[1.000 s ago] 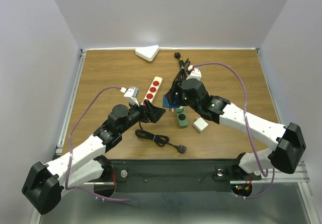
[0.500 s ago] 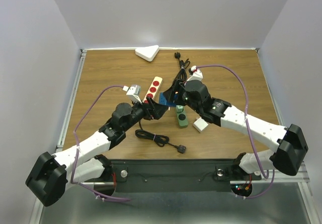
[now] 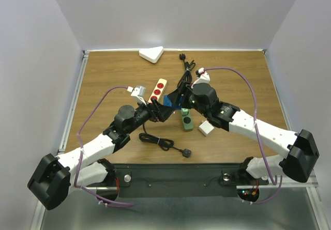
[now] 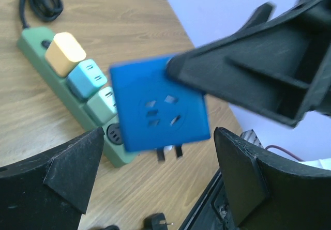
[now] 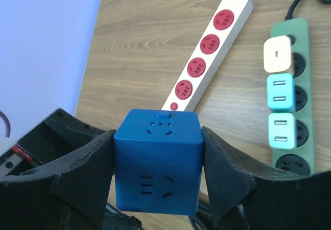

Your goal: Insert the plug

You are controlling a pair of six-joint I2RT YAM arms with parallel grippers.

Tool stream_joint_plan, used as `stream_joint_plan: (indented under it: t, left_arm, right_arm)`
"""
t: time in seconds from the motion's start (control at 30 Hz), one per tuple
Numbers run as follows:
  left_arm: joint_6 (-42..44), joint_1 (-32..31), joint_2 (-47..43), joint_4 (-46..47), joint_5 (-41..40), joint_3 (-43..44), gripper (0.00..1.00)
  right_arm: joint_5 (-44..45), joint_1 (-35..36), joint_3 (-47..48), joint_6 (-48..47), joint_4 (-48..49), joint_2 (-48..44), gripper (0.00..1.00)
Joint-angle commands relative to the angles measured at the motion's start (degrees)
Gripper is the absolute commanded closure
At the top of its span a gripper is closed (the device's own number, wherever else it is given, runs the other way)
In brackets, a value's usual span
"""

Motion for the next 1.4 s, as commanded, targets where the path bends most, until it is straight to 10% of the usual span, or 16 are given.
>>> stream_joint_plan:
  t: [0.0,0.37,0.67,0.93,1.37]
  left_arm:
    - [0.9,0.1,-1.1,8.2,2.6,1.3,0.01]
    - [1.2,0.1,2.4,8.2,2.2,1.8,0.07]
    - [7.2,0.0,6.3,8.8,3.6,2.9,1.00]
    - [22.6,-0.2,-0.2,8.9,10.1,-1.1,1.00]
    - [31.0,-1.3,-6.2,3.6,15.1,-1.9,1.00]
  right_arm:
    - [-2.6,0.8,-0.2,0.6,2.8,-1.0,1.00]
    - [-3.5,0.8,-0.3,0.8,2.9,-1.4,1.00]
    - [-7.0,0.8,-1.6,-1.3,2.7,-2.6,0.90]
    - [-6.1,-0.3,3.1,-9.4,-10.2,-6.7,0.40]
    - [-26.0,-7.9,11.7,-14.8,-20.9,-5.0,0.19]
